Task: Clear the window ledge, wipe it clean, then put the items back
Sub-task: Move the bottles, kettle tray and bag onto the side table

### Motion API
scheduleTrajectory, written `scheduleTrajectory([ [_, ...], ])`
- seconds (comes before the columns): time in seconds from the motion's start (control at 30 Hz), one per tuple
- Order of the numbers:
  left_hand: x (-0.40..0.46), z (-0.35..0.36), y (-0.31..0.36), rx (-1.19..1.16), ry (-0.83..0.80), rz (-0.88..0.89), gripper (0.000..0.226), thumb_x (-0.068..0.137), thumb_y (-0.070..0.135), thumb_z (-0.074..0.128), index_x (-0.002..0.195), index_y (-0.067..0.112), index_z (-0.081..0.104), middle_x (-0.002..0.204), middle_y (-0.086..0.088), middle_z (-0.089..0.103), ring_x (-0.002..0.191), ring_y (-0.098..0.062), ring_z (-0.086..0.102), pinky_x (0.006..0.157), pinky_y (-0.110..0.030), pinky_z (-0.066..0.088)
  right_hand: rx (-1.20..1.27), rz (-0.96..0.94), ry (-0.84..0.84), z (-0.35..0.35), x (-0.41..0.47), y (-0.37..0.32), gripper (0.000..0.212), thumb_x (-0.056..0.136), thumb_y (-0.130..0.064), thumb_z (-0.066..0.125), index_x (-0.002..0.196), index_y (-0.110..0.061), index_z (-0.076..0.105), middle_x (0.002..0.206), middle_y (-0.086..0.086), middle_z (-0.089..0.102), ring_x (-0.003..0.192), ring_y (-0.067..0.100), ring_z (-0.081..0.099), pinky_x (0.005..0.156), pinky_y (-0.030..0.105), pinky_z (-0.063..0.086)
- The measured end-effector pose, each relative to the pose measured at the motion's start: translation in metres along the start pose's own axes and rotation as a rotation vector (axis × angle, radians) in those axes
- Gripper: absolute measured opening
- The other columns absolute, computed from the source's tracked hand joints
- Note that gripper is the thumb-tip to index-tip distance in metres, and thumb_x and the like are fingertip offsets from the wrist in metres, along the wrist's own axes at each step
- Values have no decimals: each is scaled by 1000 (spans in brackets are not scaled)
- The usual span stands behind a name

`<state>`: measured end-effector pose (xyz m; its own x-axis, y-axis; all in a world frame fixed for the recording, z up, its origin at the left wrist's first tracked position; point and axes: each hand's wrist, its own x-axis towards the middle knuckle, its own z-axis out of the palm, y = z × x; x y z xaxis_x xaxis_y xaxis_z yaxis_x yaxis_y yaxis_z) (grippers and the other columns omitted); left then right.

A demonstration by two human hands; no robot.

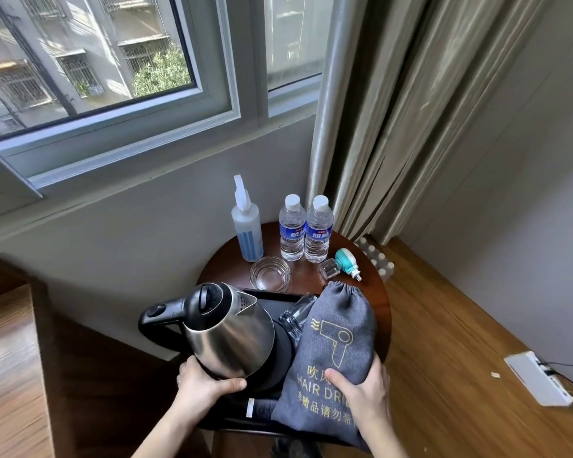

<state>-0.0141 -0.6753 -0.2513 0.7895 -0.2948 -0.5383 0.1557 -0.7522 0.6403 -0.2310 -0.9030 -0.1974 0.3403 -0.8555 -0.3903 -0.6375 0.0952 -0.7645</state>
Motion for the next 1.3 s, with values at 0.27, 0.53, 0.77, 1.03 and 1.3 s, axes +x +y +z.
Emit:
scheduleTrajectory([
  [0.27, -14, 9, 21, -21, 84, 90, 74, 13, 68, 87, 71, 23, 75, 73, 6, 73, 92, -18, 66, 90, -40, 52, -42, -16, -9, -1, 18, 5, 130, 31, -76, 71, 142, -12, 46, 136, 13, 52, 131, 30, 43, 110, 45, 36],
  [0.53, -3, 18, 23, -20, 69, 83, 92, 9, 76, 83, 84, 24, 69, 94, -1, 69, 100, -21, 61, 94, -43, 49, -67, -22, -19, -2, 31, 5, 131, 33, -75, 71, 144, -11, 43, 140, 14, 51, 133, 31, 43, 110, 44, 37],
  [0.77, 0, 28, 19, -53, 61, 59, 93, 10, 75, 83, 88, 28, 66, 98, -2, 69, 104, -24, 62, 96, -47, 49, -91, -24, -32, -3, 46, 7, 112, 53, -48, 94, 146, -13, 41, 143, 13, 49, 134, 30, 42, 111, 45, 37],
  [1.03, 16, 36, -5, -23, 29, 33, 97, 11, 80, 81, 91, 26, 73, 97, -4, 69, 102, -20, 63, 98, -43, 49, -112, -37, -24, -3, 45, 6, 132, 33, -77, 71, 145, -12, 43, 140, 12, 51, 132, 30, 43, 109, 45, 38],
  [1.3, 0, 35, 0, -12, 36, -8, 122, 8, 83, 79, 107, 12, 63, 109, -4, 62, 113, -24, 55, 102, -43, 45, -111, -41, -26, -3, 38, 12, 132, 33, -77, 71, 146, -13, 41, 141, 12, 49, 134, 30, 41, 110, 46, 37],
])
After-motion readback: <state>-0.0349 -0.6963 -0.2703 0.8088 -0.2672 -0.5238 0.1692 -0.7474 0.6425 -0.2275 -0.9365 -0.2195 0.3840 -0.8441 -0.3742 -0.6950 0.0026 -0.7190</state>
